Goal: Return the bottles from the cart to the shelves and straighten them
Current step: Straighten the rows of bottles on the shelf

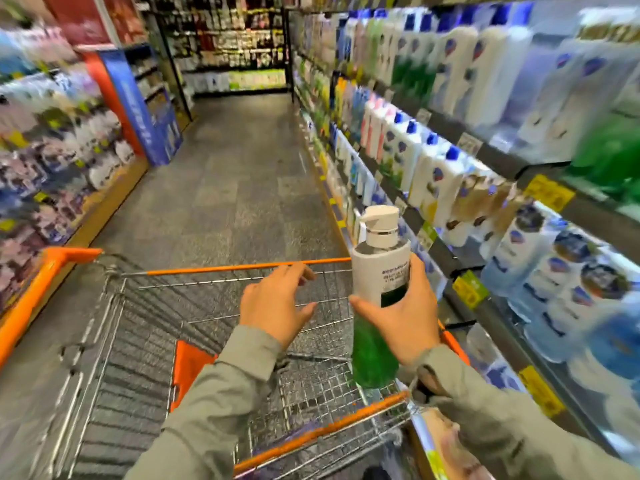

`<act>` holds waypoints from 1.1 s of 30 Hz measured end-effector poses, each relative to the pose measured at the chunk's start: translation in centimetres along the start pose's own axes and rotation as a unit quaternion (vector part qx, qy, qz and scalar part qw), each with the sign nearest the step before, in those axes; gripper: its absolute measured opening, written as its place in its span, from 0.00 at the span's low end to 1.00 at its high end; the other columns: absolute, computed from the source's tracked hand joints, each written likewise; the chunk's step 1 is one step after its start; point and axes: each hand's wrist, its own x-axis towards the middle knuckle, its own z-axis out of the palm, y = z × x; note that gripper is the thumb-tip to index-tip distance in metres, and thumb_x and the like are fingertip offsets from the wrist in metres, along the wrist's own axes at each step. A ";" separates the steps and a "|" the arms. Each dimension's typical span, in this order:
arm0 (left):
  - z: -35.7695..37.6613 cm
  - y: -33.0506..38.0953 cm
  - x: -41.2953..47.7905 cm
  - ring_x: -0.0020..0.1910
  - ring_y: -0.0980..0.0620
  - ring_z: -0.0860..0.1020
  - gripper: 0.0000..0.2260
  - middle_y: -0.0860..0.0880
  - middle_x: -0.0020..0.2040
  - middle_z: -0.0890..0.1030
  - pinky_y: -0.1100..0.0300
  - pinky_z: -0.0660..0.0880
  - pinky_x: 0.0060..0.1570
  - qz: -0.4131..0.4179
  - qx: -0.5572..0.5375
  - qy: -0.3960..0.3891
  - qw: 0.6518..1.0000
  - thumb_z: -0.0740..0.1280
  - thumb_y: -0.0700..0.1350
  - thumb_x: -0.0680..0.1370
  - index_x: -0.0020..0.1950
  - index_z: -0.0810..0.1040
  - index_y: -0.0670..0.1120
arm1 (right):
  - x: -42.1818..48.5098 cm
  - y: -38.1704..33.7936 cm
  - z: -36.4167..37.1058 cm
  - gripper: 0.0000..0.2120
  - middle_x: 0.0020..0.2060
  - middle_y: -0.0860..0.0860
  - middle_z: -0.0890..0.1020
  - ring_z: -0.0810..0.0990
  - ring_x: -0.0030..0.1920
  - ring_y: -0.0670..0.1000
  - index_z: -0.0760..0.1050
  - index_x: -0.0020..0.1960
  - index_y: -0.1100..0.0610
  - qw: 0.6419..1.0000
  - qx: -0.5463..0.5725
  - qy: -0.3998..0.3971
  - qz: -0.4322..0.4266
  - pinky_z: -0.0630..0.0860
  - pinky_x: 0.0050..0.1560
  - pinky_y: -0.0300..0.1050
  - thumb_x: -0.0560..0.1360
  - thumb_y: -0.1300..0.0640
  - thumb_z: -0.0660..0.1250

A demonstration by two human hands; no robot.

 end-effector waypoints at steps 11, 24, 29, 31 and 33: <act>-3.8 6.6 0.6 0.54 0.55 0.76 0.16 0.57 0.54 0.76 0.53 0.73 0.52 0.062 0.010 0.019 0.998 0.71 0.52 0.72 0.57 0.72 0.55 | 1.0 -5.4 -7.0 0.41 0.58 0.47 0.78 0.76 0.56 0.46 0.66 0.68 0.53 0.997 0.020 0.049 -0.047 0.75 0.58 0.48 0.61 0.55 0.81; -2.5 16.7 7.7 0.57 0.55 0.75 0.17 0.56 0.55 0.76 0.53 0.72 0.53 0.171 -0.012 0.001 0.985 0.71 0.52 0.73 0.59 0.72 0.55 | 5.8 -5.1 -15.9 0.39 0.53 0.35 0.76 0.75 0.52 0.31 0.65 0.63 0.42 0.987 0.038 0.141 -0.072 0.72 0.52 0.29 0.60 0.59 0.81; 0.2 21.6 10.8 0.55 0.51 0.76 0.16 0.55 0.56 0.76 0.51 0.72 0.54 0.217 -0.034 -0.028 0.975 0.70 0.51 0.73 0.59 0.72 0.54 | 8.1 -3.5 -20.1 0.42 0.57 0.47 0.79 0.78 0.57 0.45 0.68 0.67 0.52 0.976 0.014 0.206 -0.072 0.75 0.56 0.43 0.58 0.56 0.83; 1.1 23.3 11.9 0.56 0.53 0.75 0.15 0.56 0.56 0.76 0.52 0.72 0.54 0.236 -0.042 -0.037 0.970 0.70 0.51 0.73 0.58 0.72 0.54 | 8.8 -3.2 -21.8 0.41 0.57 0.47 0.79 0.78 0.57 0.45 0.68 0.67 0.53 0.972 0.012 0.223 -0.075 0.74 0.56 0.42 0.58 0.57 0.83; 2.0 25.1 13.1 0.56 0.54 0.76 0.15 0.56 0.56 0.77 0.52 0.72 0.53 0.253 -0.053 -0.038 0.965 0.71 0.51 0.73 0.58 0.73 0.53 | 9.4 -2.9 -23.6 0.41 0.56 0.43 0.78 0.77 0.55 0.38 0.68 0.66 0.51 0.968 0.007 0.238 -0.078 0.73 0.55 0.34 0.58 0.58 0.83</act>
